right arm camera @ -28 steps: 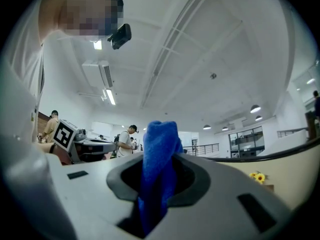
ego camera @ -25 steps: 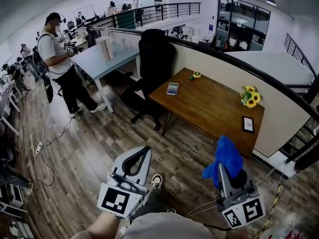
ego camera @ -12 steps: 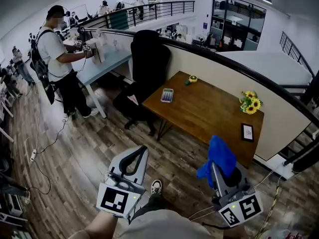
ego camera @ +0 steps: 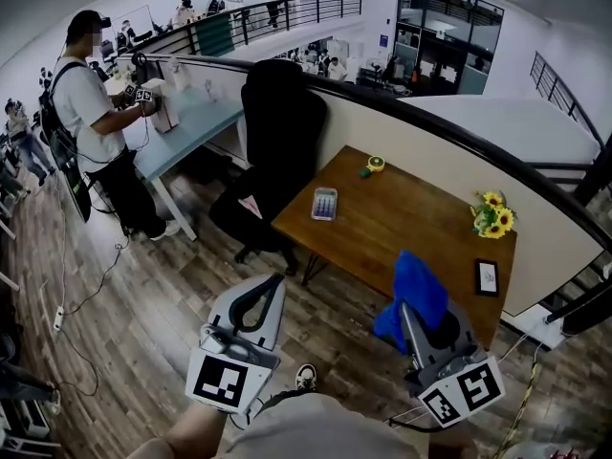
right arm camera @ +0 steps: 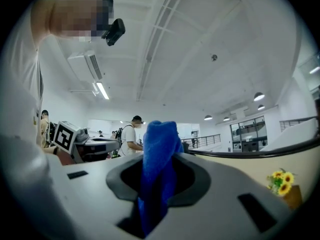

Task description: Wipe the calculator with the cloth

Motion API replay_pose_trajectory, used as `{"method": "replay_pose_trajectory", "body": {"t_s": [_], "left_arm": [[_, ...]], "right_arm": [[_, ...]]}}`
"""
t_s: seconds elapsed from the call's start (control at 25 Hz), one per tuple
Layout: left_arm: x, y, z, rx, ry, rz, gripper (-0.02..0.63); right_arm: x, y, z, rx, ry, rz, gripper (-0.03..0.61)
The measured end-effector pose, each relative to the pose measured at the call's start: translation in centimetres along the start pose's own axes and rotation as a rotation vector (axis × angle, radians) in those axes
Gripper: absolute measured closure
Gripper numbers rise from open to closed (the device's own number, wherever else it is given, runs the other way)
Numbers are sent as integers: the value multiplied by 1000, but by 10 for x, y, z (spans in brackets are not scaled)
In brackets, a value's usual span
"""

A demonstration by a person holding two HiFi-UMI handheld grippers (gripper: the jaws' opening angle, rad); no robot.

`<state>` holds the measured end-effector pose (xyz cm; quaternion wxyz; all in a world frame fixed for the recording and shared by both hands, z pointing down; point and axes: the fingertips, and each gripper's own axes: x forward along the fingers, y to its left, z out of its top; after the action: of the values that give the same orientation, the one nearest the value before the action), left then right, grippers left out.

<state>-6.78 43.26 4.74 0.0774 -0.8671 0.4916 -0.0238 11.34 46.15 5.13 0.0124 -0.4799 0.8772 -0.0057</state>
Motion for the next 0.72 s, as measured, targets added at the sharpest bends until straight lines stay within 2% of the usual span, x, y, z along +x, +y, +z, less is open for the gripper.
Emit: {"method": "replay_pose_trajectory", "body": {"t_s": [0.16, 0.32, 0.52, 0.72], "left_arm": [[32, 43, -13, -20, -7, 1, 604], [47, 77, -15, -42, -18, 20, 604], [64, 103, -32, -64, -1, 21, 604], [95, 115, -45, -54, 18, 16, 604]], "right_arm": [[56, -10, -1, -4, 0, -7, 484], [94, -13, 4, 39, -7, -1, 485], [133, -14, -2, 44, 12, 31, 485], [160, -37, -12, 49, 26, 31, 485]]}}
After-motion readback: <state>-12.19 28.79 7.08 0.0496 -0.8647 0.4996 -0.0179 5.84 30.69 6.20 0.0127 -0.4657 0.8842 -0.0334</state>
